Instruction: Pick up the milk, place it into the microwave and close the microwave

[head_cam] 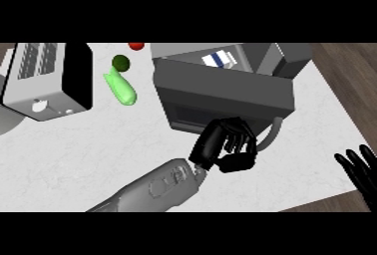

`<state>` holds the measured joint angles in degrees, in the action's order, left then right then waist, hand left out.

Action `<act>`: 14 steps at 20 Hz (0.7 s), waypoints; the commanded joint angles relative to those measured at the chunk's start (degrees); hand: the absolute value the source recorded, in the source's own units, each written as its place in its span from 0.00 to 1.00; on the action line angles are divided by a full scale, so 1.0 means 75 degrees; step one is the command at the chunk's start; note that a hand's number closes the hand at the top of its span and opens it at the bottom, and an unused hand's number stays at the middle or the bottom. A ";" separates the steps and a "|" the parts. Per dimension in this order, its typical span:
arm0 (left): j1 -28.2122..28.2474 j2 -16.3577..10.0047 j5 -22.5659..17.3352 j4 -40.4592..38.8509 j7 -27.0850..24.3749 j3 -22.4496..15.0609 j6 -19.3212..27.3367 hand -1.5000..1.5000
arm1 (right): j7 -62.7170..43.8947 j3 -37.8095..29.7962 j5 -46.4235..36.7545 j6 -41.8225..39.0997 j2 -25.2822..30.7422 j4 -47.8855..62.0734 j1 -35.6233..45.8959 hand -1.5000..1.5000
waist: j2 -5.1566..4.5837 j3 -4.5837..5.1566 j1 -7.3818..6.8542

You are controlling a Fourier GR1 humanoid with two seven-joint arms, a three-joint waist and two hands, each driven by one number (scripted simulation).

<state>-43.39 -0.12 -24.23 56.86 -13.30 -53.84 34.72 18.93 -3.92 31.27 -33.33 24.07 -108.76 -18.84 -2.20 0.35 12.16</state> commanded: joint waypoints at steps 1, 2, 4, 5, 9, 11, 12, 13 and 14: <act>-0.0491 0.0016 -0.0460 -0.0548 -0.0290 0.0309 0.0228 1.00 | -0.0286 -0.0056 0.0305 0.0170 0.0070 -0.0283 0.0011 0.00 | -0.0074 0.0003 0.0110; -0.0734 0.0016 -0.0680 -0.0503 -0.0222 0.0357 0.0169 1.00 | -0.0355 -0.0065 0.0369 0.0151 0.0122 -0.0146 0.0095 0.00 | -0.0080 -0.0010 0.0060; -0.0969 0.0016 -0.0852 -0.0771 -0.0260 0.0428 0.0125 1.00 | -0.0421 -0.0182 0.0400 0.0136 0.0281 -0.0396 0.0028 0.00 | -0.0074 -0.0005 0.0223; -0.1068 0.0016 -0.0983 -0.0876 -0.0306 0.0519 0.0165 1.00 | -0.0419 -0.0089 0.0432 0.0064 0.0242 -0.0256 0.0055 0.00 | -0.0111 -0.0017 0.0188; -0.1307 0.0017 -0.1433 -0.1166 -0.0506 0.0654 0.0178 1.00 | -0.0566 -0.0182 0.0596 0.0182 0.0321 -0.0341 0.0202 0.00 | -0.0160 -0.0019 0.0306; -0.1540 0.0016 -0.1686 -0.1446 -0.0563 0.0966 -0.0021 1.00 | -0.0693 -0.0276 0.0698 0.0350 0.0366 -0.0473 0.0259 0.00 | -0.0188 -0.0006 0.0277; -0.1536 0.0017 -0.1818 -0.1543 -0.0613 0.1016 -0.0070 1.00 | -0.0710 -0.0200 0.0751 0.0337 0.0315 -0.0596 0.0125 0.00 | -0.0185 -0.0005 0.0383; -0.1557 0.0016 -0.1870 -0.1670 -0.0748 0.1036 -0.0104 1.00 | -0.0755 -0.0156 0.0646 0.0352 0.0350 -0.0598 0.0237 0.00 | -0.0225 -0.0006 0.0327; -0.1783 0.0017 -0.1981 -0.1700 -0.0716 0.1139 -0.0074 1.00 | -0.0742 -0.0245 0.0829 0.0257 0.0400 -0.0472 0.0169 0.00 | -0.0215 -0.0022 0.0411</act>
<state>-53.22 0.03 -36.55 46.75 -17.16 -48.32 34.17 14.09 -5.27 36.12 -31.36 26.48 -112.18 -17.54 -3.68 0.26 14.58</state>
